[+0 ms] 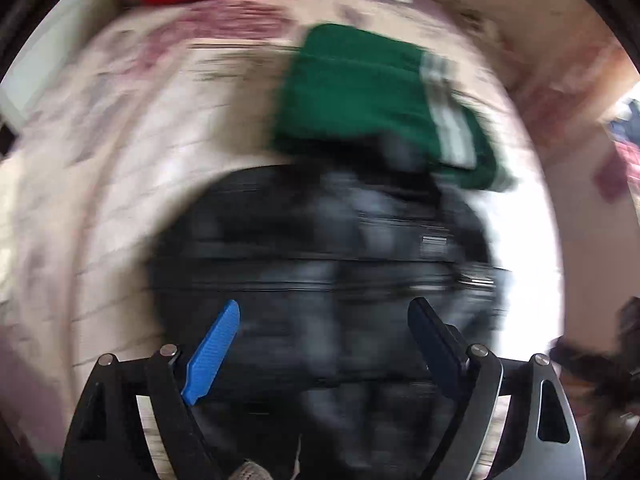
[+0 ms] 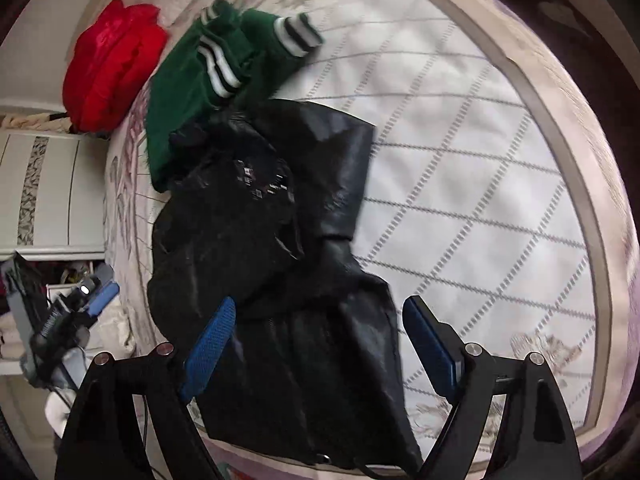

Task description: Fold large clothes

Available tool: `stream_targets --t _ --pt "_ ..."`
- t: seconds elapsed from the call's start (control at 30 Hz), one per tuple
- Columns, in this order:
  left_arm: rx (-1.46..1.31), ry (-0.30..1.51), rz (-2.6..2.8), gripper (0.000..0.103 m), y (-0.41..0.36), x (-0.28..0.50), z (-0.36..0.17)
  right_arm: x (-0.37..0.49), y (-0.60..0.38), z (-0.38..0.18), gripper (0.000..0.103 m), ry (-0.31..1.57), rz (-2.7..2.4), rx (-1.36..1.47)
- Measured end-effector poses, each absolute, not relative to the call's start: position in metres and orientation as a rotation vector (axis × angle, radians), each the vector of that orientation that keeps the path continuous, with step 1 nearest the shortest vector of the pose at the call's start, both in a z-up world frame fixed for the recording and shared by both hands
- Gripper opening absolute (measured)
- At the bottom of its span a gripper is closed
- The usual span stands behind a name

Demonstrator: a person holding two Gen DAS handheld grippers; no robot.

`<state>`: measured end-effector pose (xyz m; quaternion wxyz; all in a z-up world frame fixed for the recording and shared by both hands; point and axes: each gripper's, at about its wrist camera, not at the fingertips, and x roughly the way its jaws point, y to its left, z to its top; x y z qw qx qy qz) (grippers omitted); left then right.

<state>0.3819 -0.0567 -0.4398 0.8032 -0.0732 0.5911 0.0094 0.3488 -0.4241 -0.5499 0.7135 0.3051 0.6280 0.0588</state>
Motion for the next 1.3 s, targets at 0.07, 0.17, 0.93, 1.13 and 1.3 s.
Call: stream_targets --t 0.07,0.17,0.93,1.13,1.3 --pt "-0.129 1.307 0.162 0.086 -0.009 0.379 -0.463 0.386 -0.387 -0.553 0.087 1.388 0.177 0.592" --pt "-0.097 1.358 0.312 0.086 0.038 0.371 -0.503 0.431 -0.345 -0.585 0.087 1.466 0.184 0.449" --pt "-0.106 1.366 0.315 0.103 0.035 0.420 -0.576 0.418 -0.376 -0.648 0.020 1.569 -0.116 0.391" --pt "-0.035 1.348 0.320 0.103 0.026 0.410 -0.544 0.415 -0.391 -0.619 0.036 1.538 -0.119 0.460" --pt "0.035 1.313 0.305 0.103 -0.004 0.393 -0.513 0.400 -0.368 -0.588 0.051 1.464 0.050 0.416"
